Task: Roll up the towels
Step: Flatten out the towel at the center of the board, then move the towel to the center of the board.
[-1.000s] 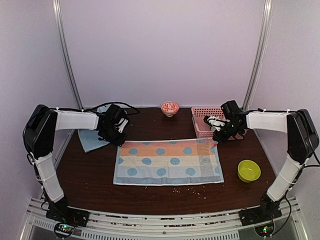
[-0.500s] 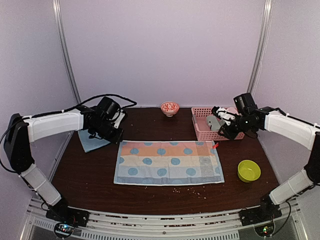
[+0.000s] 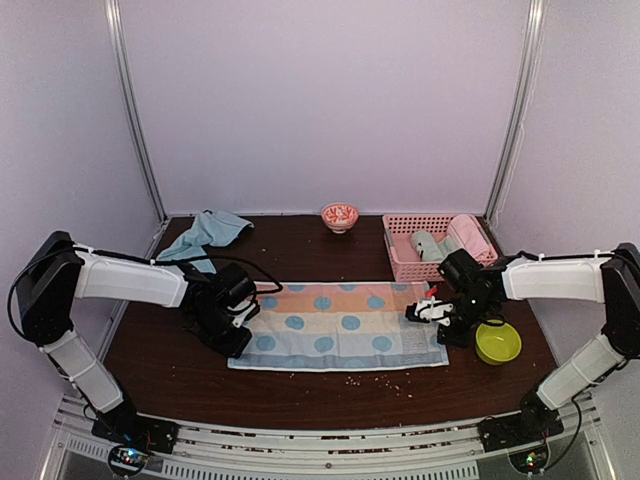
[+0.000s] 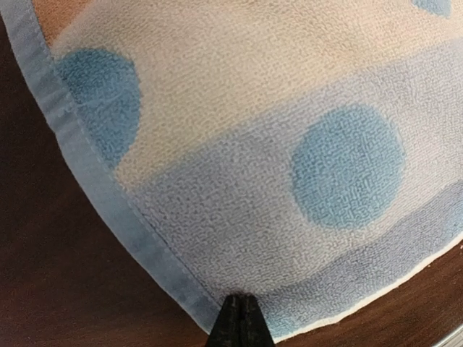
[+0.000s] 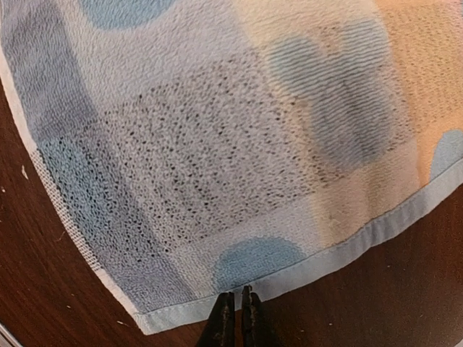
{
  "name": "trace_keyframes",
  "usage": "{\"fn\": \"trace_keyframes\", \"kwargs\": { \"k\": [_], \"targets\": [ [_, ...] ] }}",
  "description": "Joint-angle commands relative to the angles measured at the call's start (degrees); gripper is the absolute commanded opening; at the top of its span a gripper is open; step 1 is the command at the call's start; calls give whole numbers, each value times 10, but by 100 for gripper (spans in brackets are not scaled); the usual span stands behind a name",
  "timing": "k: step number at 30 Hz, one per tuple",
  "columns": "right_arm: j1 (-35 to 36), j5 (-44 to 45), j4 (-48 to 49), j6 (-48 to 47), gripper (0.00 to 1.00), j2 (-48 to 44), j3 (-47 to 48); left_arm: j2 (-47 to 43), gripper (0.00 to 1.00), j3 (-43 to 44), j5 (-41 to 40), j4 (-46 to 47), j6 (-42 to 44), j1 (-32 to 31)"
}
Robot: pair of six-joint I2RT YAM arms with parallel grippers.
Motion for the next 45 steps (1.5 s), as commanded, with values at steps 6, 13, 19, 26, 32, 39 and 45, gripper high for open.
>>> {"fn": "trace_keyframes", "kwargs": {
  "k": [6,13,19,26,32,39,45],
  "targets": [
    [58,67,4,-26,5,5,-55,2,0,-72,1,22,-61,-20],
    [119,71,-41,-15,5,-31,-73,-34,0,-120,8,7,-116,-70],
    [142,78,-74,-22,5,-78,-76,-100,0,-150,0,-78,-193,-81],
    [143,92,-108,-27,5,-61,-64,-140,0,-156,1,-116,-219,-81],
    [138,50,-153,-5,14,-104,18,-171,17,2,-27,-171,-166,-83],
    [14,2,-110,84,28,-22,172,-144,44,88,-79,-148,-58,75],
    [-31,-34,-68,157,28,105,241,-101,49,72,-33,22,-18,190]
  ]
}}
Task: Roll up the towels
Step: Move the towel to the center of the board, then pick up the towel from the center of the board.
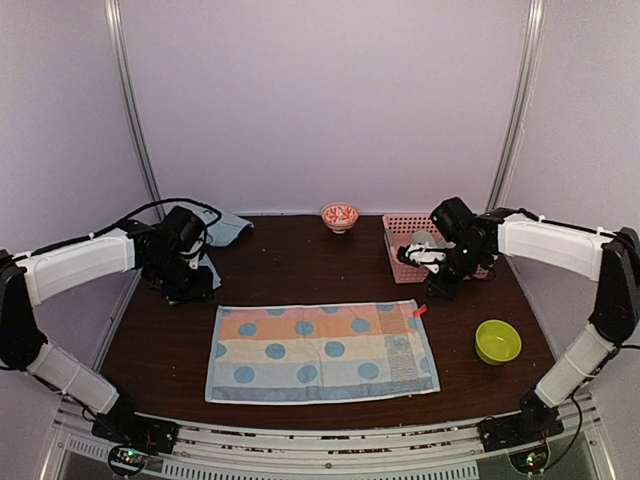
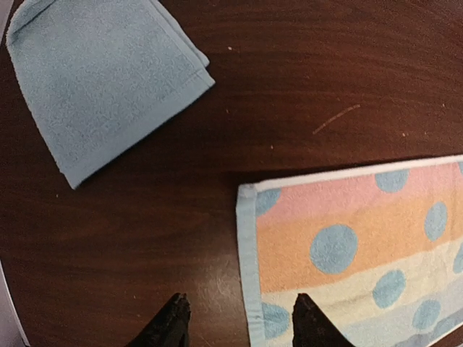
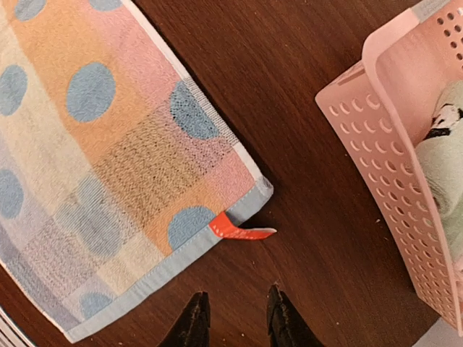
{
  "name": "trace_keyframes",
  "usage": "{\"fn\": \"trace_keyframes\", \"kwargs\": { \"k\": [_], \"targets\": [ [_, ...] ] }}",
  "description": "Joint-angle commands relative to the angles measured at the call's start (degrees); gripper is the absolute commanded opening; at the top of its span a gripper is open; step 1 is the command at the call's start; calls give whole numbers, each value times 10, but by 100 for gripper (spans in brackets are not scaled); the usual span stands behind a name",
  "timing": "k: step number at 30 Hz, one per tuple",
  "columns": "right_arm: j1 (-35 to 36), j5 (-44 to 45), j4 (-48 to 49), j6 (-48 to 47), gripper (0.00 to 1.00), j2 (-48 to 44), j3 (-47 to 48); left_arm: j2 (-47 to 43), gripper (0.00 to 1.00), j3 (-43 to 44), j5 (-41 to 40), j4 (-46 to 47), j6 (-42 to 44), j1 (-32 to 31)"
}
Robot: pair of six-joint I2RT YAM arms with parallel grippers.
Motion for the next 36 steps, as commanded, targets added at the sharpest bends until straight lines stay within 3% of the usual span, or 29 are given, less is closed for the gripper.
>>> {"fn": "trace_keyframes", "kwargs": {
  "k": [1,11,25,32,36],
  "targets": [
    [-21,-42,31,81,30,80,30,44,49,-17,47,133,48,52],
    [-40,-40,79,99,33,193,55,130,52,-24,93,209,74,84],
    [-66,-92,106,98,33,215,59,182,50,-45,115,261,80,108],
    [-70,-123,120,99,32,227,56,201,38,-44,133,268,84,109],
    [-74,-136,127,107,30,235,59,198,25,-55,138,273,88,109]
  ]
}}
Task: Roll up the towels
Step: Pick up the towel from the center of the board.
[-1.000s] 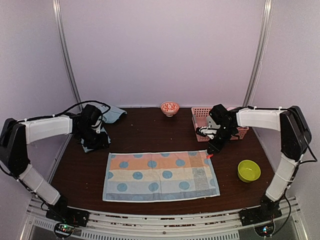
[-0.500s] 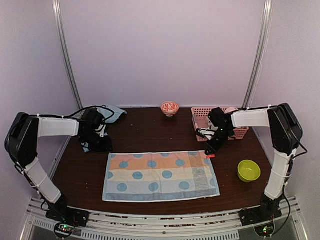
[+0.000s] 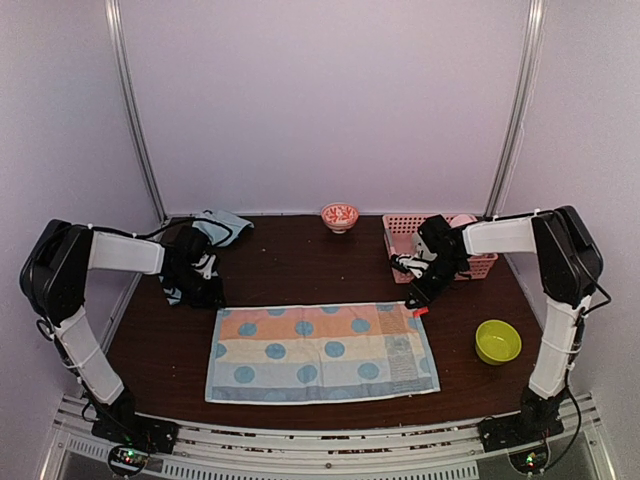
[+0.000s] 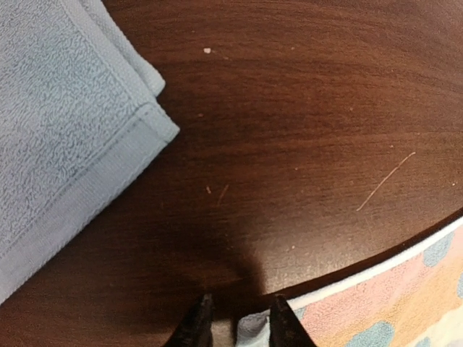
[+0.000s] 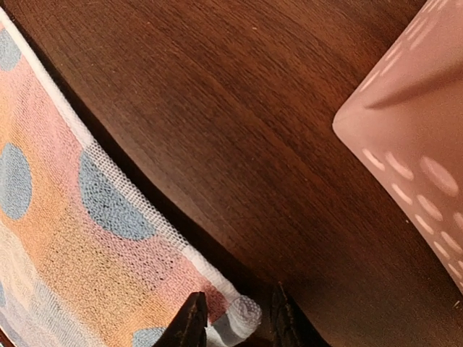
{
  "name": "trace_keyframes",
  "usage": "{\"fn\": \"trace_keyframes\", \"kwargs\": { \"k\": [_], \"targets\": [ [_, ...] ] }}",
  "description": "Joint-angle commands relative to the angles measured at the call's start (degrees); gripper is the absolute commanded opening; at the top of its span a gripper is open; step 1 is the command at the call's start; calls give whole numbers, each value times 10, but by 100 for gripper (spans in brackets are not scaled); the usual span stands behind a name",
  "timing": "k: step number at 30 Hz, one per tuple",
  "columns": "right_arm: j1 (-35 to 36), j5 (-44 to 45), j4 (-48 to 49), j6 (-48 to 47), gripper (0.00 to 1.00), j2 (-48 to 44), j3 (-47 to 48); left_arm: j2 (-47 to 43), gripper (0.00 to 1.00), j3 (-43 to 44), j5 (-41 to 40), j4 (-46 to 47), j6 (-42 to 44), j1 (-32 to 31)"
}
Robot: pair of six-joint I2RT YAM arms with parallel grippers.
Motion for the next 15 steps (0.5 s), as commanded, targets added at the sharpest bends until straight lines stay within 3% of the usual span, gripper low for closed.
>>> {"fn": "trace_keyframes", "kwargs": {
  "k": [1,10,13,15],
  "targets": [
    [-8,-27,17,13,29,15,10,3,22,-17,19,27,11,4],
    [-19,-34,13,17,9,15,16,3,1,-15,37,24,17,4],
    [-27,-46,10,15,0,9,16,2,0,-10,44,25,24,4],
    [-31,-52,6,13,0,2,16,-3,0,-10,53,33,30,4]
  ]
}}
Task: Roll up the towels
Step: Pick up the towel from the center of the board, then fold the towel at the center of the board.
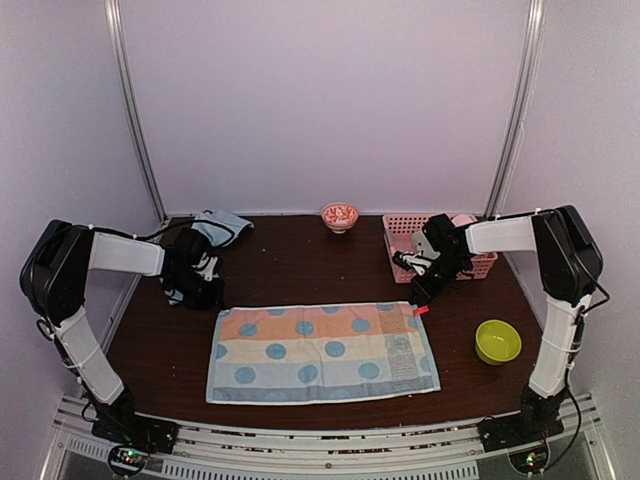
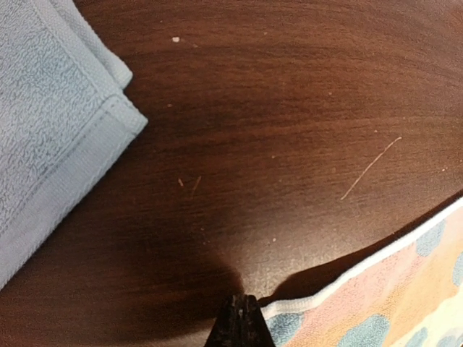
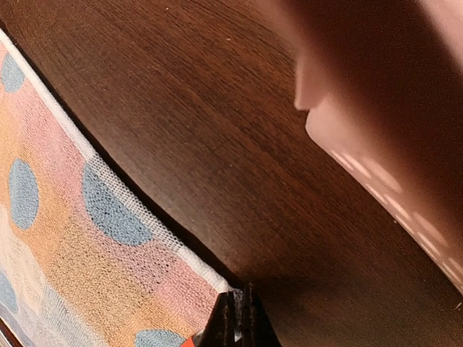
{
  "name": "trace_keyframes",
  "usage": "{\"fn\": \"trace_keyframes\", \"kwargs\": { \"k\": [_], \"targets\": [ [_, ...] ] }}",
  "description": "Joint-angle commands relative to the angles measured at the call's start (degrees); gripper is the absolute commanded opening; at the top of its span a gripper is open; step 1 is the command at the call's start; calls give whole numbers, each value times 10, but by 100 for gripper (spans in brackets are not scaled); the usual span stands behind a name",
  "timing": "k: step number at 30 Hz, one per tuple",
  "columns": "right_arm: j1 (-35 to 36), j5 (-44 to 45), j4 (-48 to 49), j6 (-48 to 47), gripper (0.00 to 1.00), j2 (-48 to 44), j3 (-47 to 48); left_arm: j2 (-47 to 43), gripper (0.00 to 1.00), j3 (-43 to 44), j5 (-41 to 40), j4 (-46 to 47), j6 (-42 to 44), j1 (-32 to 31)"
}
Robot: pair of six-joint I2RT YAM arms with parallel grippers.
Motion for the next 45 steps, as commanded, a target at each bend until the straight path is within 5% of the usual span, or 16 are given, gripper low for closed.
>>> {"fn": "trace_keyframes", "kwargs": {
  "k": [1,18,31,45],
  "targets": [
    [-15,-20,-4,-5,0,-10,15,-10,0,-1,28,28,19,4],
    [-51,-52,24,-44,0,-160,-55,-137,0,-31,74,52,34,4],
    [-51,-105,-47,-200,0,-276,-154,-267,0,-112,161,-65,29,0],
    [-46,-128,-115,-302,0,-323,-214,-262,0,-114,158,-166,42,-4]
  ]
}}
